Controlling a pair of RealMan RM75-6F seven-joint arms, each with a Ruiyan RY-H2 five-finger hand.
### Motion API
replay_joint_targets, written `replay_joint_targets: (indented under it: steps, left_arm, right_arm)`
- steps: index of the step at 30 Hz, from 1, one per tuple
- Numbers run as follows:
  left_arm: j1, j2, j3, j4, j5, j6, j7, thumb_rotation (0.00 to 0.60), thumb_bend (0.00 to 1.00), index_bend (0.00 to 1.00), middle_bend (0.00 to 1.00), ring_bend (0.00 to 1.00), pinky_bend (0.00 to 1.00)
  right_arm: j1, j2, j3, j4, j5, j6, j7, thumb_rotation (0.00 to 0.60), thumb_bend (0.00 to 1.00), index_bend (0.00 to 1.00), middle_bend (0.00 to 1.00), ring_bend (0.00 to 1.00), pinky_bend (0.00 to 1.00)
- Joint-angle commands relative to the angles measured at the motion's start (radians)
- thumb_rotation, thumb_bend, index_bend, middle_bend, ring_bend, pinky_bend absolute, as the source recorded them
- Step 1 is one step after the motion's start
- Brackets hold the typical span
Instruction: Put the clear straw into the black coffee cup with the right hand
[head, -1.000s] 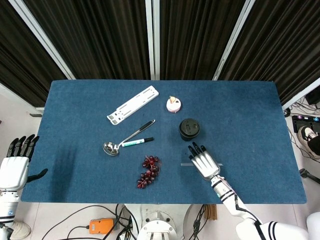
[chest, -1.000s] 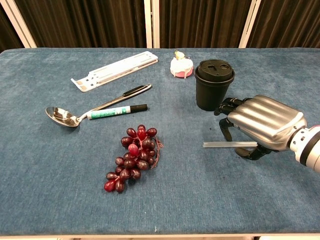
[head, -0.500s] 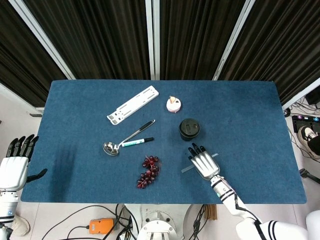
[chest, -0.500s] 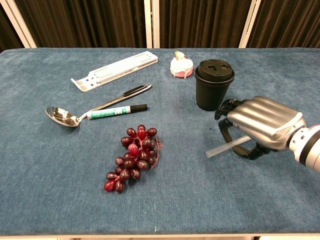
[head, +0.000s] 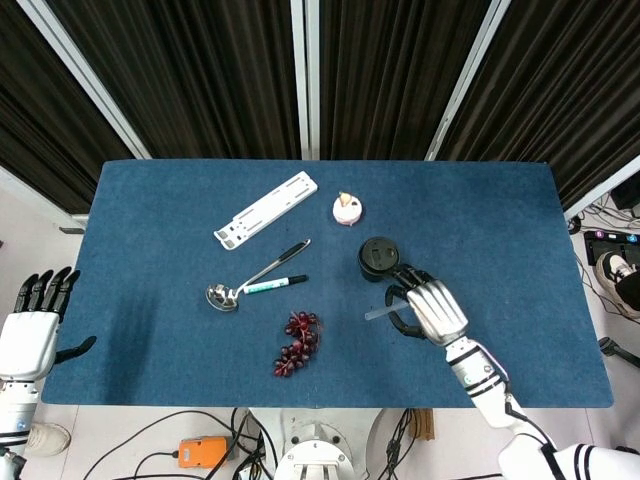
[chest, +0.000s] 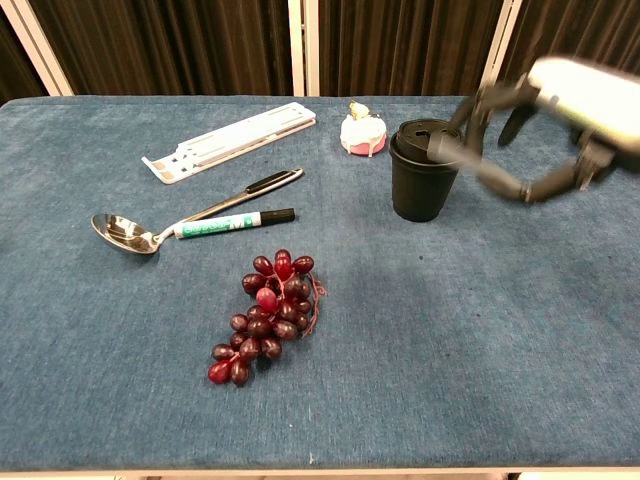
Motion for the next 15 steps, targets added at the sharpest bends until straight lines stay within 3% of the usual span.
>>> replay_joint_targets:
  steps: [1,6,15]
  left_arm:
    - [0.001,0.003,0.001,-0.007,-0.001,0.0,0.007,0.6,0.06,0.02,0.06,0.0,0.0]
    - [0.0,0.007,0.001,-0.021,-0.003,-0.003,0.019,0.6,0.06,0.02,0.06,0.0,0.0]
    - [-0.005,0.009,-0.002,-0.033,-0.017,-0.02,0.032,0.6,0.06,0.02,0.06,0.0,0.0]
  right_arm:
    - [0.027,0.063,0.117,-0.033,0.032,0.032,0.281,0.6,0.65,0.73,0.35,0.29,0.42]
    - [0.094,0.017,0.201,0.048,0.118,-0.022,0.399,0.6,0.65,0.73,0.37,0.3,0.43]
    - [0.183,-0.108,0.246,0.206,0.206,-0.097,0.49,0.6,0.65,0.73,0.38,0.31,0.43]
